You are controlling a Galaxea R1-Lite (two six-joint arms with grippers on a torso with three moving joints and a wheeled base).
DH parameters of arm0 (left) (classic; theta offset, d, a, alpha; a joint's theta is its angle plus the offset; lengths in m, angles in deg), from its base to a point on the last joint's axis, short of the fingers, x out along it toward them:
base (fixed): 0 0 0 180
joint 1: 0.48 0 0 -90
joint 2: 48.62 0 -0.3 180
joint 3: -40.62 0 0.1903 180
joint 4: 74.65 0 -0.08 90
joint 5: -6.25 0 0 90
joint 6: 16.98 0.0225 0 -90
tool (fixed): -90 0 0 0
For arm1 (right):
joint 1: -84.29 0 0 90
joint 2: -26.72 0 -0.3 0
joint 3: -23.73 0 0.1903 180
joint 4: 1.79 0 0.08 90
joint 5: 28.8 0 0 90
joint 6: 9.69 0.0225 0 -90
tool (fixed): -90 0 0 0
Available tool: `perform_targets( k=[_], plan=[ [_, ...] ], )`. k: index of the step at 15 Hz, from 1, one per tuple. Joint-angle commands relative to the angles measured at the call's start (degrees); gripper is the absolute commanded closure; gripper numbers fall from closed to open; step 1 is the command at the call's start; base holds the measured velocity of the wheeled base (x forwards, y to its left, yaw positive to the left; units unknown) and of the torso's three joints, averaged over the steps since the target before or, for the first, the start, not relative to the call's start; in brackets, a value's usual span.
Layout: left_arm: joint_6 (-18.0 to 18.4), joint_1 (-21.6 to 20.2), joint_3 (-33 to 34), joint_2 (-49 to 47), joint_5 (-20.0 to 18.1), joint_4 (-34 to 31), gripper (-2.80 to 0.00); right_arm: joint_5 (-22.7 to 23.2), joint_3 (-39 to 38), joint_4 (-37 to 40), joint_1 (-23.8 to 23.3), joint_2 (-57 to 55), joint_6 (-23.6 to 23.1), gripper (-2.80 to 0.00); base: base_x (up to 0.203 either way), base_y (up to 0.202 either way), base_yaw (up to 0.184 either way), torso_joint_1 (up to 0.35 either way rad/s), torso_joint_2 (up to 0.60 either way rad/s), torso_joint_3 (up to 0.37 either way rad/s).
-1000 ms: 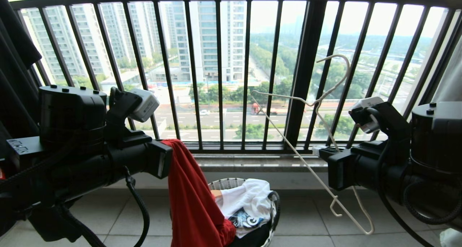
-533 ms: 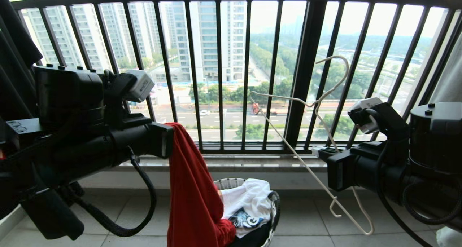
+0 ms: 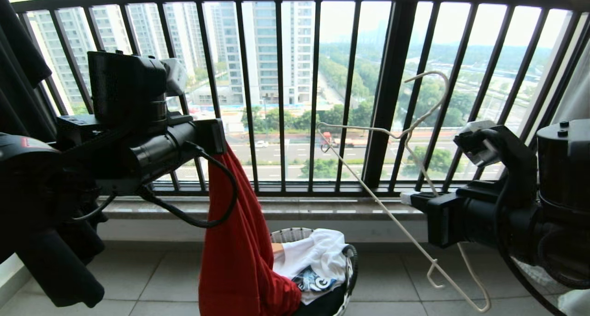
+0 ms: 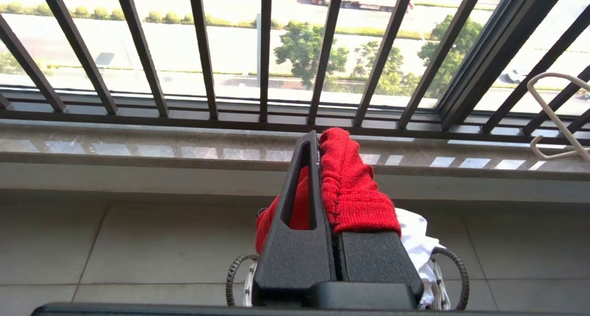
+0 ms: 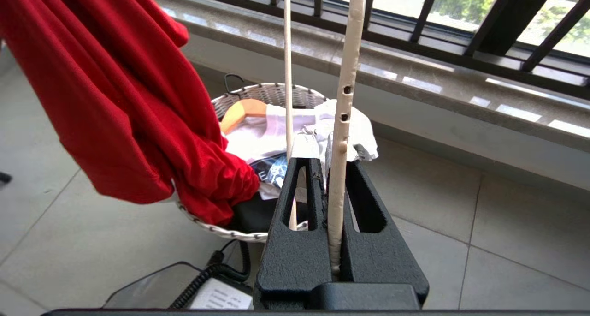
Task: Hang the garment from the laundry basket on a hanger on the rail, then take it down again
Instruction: Hang the clothes on the clothes rack
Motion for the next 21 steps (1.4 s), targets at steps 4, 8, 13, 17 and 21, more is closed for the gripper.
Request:
perform_targets(
  k=[4,8,13,17,21],
  plan=[
    [-0.58,0.09,-3.92,-5.07,8.13,0.36,0.00,13.85,5.21,16.04,2.04,6.35,4.50,0.00,0.000,0.000,0.000,0.000,0.00,0.000],
    [-1.40,0.20,-4.08,-5.53,8.24,0.70,0.00,14.54,5.09,19.62,10.05,6.51,4.72,0.00,0.000,0.000,0.000,0.000,0.00,0.000],
    [-5.01,3.00,-4.18,-3.99,8.15,0.72,0.00,14.99,6.60,19.76,17.05,5.08,5.64,0.00,0.000,0.000,0.000,0.000,0.00,0.000],
    [-5.54,2.80,-4.92,-2.57,8.39,0.80,0.00,17.56,9.24,19.01,17.55,0.31,5.33,0.00,0.000,0.000,0.000,0.000,0.00,0.000],
    [-7.34,2.90,-6.20,1.84,8.36,0.80,0.00,18.19,9.18,16.85,18.09,-4.60,5.72,0.00,0.000,0.000,0.000,0.000,0.00,0.000]
  ],
)
